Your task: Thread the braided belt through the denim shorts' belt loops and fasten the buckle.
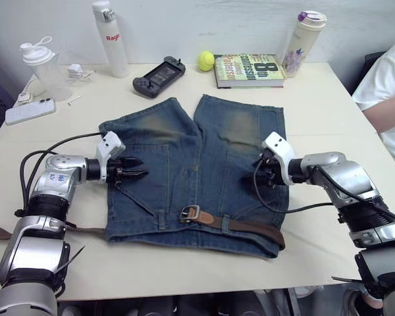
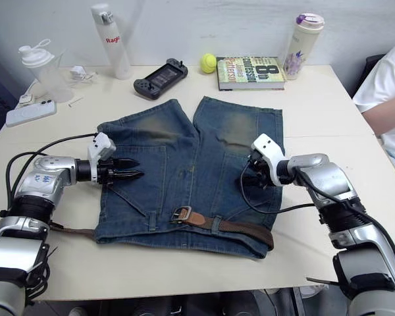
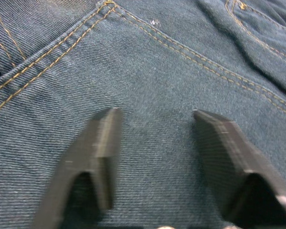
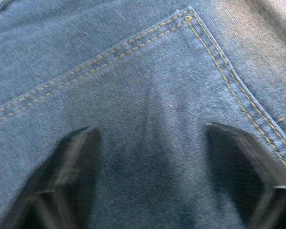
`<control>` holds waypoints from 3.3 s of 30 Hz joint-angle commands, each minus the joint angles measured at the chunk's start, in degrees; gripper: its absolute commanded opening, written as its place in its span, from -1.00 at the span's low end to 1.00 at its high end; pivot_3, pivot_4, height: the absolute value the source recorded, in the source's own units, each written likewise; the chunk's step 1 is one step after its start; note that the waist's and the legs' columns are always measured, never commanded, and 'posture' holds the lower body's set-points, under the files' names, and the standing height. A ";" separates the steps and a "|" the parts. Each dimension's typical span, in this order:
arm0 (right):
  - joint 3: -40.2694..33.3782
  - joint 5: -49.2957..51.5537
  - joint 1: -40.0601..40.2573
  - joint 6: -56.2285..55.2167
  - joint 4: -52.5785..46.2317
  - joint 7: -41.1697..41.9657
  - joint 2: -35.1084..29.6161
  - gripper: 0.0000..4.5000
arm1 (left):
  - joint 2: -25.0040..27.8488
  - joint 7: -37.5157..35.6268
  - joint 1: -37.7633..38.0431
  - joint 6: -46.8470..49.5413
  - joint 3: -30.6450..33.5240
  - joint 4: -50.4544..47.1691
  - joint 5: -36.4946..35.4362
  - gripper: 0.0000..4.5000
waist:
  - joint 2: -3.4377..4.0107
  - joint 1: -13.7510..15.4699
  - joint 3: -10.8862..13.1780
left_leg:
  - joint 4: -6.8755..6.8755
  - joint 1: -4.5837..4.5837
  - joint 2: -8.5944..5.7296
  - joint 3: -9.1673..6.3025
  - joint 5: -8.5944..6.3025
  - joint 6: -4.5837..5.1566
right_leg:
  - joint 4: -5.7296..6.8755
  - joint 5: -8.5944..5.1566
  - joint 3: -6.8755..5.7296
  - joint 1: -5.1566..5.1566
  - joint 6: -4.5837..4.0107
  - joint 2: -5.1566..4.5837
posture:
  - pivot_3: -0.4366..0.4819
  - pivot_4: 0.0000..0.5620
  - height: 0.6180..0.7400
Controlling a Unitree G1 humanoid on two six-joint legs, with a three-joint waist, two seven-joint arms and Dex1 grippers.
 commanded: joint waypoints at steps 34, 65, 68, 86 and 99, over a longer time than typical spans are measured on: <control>-8.58 -17.92 -16.54 -32.88 39.50 -21.09 18.50 -0.70 | -11.54 25.37 -16.57 -23.59 6.33 26.71 16.34 -0.71 | -0.33 -0.86 -0.52 | -0.07 0.56 -0.09 -0.11 -0.01 -0.02 | -0.03 0.02 -0.11 0.65 0.04 -0.22 | -0.05 -0.47 1.00; -15.15 10.61 22.58 -2.56 -43.08 -13.11 8.02 0.75 | -29.27 111.72 29.65 53.98 67.51 -77.39 -55.34 0.09 | -0.45 -0.86 0.17 | -0.51 0.39 -0.19 -0.86 0.09 -0.12 | -0.68 0.08 0.20 0.88 0.15 -0.05 | -0.05 -0.47 1.00; -13.51 9.42 22.48 -3.95 -41.62 -12.17 7.66 0.75 | -31.05 132.12 29.40 48.86 69.06 -79.62 -61.38 0.09 | -0.81 -0.59 0.16 | -0.48 0.36 -0.20 -1.02 0.11 -0.15 | -0.93 0.08 0.21 0.95 0.15 -0.03 | -0.05 -0.47 1.00; -13.49 15.17 21.37 -8.59 -42.10 -3.69 8.28 0.75 | -17.59 134.06 51.37 30.05 57.16 -69.85 -84.26 0.09 | -0.53 0.71 0.25 | -0.75 0.44 -0.36 -1.06 0.16 -0.24 | -1.19 0.07 0.21 1.03 0.12 -0.06 | -0.05 -0.47 1.00; -12.64 13.51 21.83 -9.50 -41.04 -3.97 7.38 0.75 | -13.27 127.86 53.49 21.27 54.84 -66.24 -85.57 0.09 | -0.50 0.34 0.27 | -0.86 0.44 -0.34 -1.06 0.17 -0.23 | -1.27 0.07 0.20 1.01 0.12 -0.06 | -0.05 -0.47 1.00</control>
